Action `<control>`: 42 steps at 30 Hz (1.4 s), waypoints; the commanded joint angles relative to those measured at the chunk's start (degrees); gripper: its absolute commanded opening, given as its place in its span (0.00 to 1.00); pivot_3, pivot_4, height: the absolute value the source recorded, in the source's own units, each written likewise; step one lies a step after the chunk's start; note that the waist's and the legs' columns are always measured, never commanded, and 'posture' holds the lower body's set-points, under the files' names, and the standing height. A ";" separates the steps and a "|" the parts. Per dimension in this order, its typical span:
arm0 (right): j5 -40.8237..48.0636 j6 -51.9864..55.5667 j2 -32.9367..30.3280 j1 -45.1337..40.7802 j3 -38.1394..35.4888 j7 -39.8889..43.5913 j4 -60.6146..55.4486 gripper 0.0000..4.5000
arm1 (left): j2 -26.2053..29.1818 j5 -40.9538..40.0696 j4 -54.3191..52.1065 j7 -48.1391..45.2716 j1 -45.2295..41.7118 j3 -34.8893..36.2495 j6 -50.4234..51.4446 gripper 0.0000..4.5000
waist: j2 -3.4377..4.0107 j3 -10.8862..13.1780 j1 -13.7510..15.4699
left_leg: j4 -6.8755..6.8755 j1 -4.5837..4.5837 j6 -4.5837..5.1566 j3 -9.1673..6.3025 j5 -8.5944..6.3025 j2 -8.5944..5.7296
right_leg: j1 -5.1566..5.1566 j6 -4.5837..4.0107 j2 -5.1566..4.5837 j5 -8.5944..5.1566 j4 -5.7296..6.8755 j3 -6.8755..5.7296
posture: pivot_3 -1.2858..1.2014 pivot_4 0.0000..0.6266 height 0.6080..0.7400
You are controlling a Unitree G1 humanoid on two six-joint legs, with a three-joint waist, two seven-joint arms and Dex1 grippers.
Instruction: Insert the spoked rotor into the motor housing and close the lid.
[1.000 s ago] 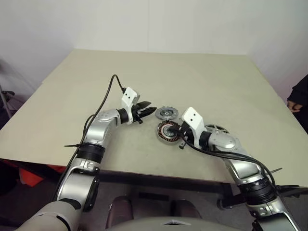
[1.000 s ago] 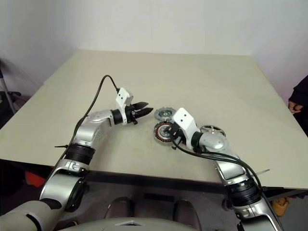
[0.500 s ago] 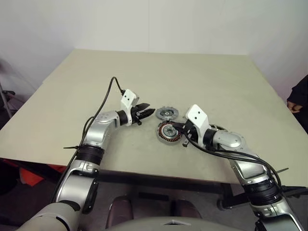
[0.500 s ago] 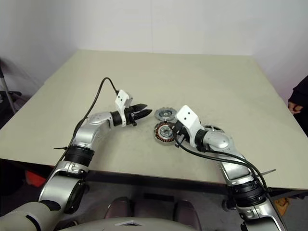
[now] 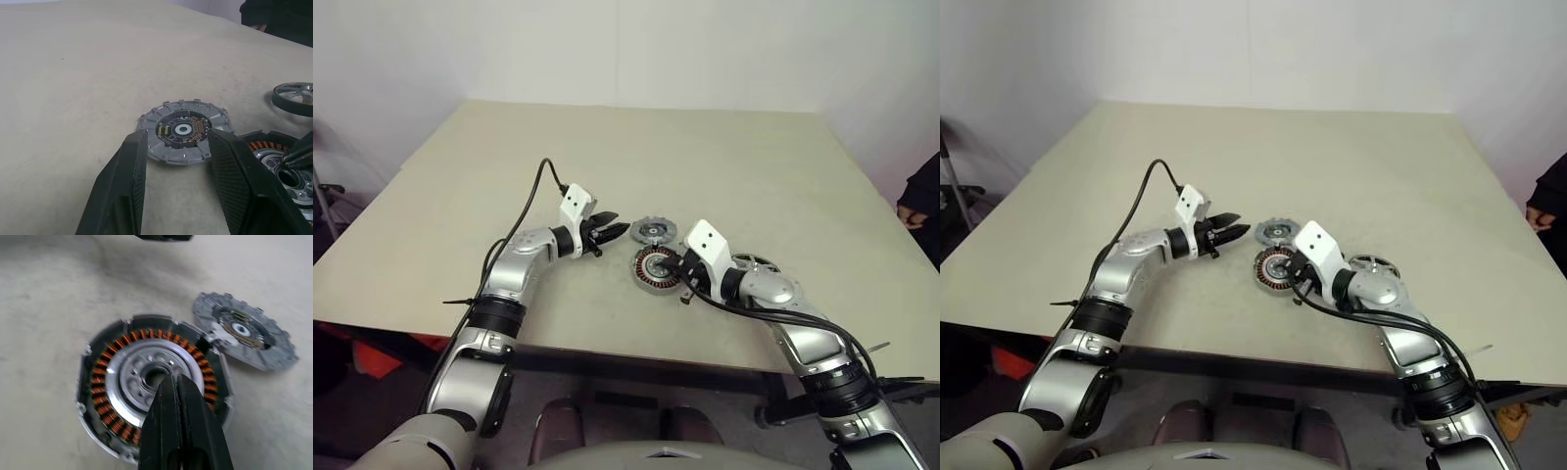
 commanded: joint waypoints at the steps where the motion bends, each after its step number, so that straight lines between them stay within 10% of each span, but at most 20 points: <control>1: 0.29 0.83 -1.42 -1.69 -1.93 0.03 -5.77 0.01 | 0.20 -0.55 -2.05 0.23 -0.70 0.51 -0.45 0.46 | 0.00 0.00 0.01 | 0.00 0.00 0.00 0.00 0.00 0.00 | 0.00 0.00 0.00 0.00 0.00 0.00 | 0.52 0.00 1.00; 42: -4.60 -0.12 -1.15 -5.01 2.96 2.11 -0.61 0.01 | 0.39 -0.63 -3.51 1.08 0.35 0.36 0.11 0.46 | -0.01 -0.01 -0.08 | -0.01 0.12 -0.05 0.01 0.06 0.06 | 0.15 -0.01 -0.03 0.00 0.01 -0.11 | 0.52 0.00 1.00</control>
